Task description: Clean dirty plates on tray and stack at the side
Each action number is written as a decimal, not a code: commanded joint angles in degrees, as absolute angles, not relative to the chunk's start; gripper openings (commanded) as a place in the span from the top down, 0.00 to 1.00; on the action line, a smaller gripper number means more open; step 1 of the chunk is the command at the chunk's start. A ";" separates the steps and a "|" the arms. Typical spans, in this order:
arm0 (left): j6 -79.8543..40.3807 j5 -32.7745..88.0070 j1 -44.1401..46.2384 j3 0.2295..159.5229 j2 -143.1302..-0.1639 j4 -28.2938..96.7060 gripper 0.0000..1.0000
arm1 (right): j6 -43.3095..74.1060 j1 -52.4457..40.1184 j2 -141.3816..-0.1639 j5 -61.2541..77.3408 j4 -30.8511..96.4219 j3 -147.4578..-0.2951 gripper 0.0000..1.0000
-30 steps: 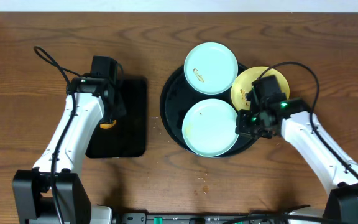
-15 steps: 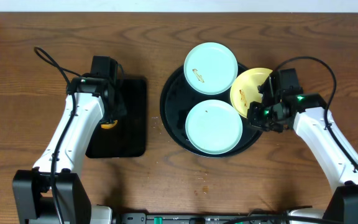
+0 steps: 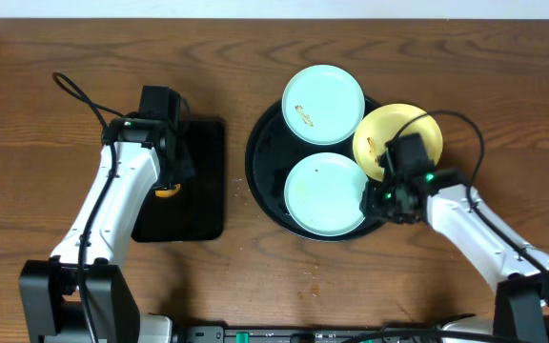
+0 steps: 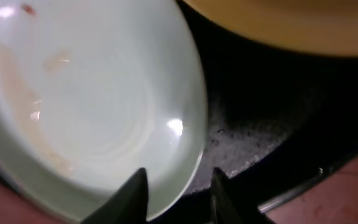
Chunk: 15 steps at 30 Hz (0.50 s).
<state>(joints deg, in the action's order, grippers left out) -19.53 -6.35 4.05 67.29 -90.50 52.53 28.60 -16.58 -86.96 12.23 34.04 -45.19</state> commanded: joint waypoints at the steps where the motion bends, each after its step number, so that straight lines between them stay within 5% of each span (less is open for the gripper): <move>1: -20.05 -6.46 3.88 67.26 -90.59 52.88 0.92 | 33.91 -17.69 -87.35 7.92 31.14 -42.37 0.77; 10: -20.05 -6.46 3.88 67.26 -90.59 52.88 0.92 | 36.42 -21.30 -87.39 3.22 26.85 -39.38 0.81; 13: -20.05 -6.46 3.88 67.26 -90.59 52.90 0.92 | 36.42 -22.72 -87.39 2.50 24.77 -38.65 0.99; 15: -20.03 -6.46 3.88 67.26 -90.59 53.06 0.92 | 36.40 -23.14 -87.37 1.19 23.68 -38.70 0.99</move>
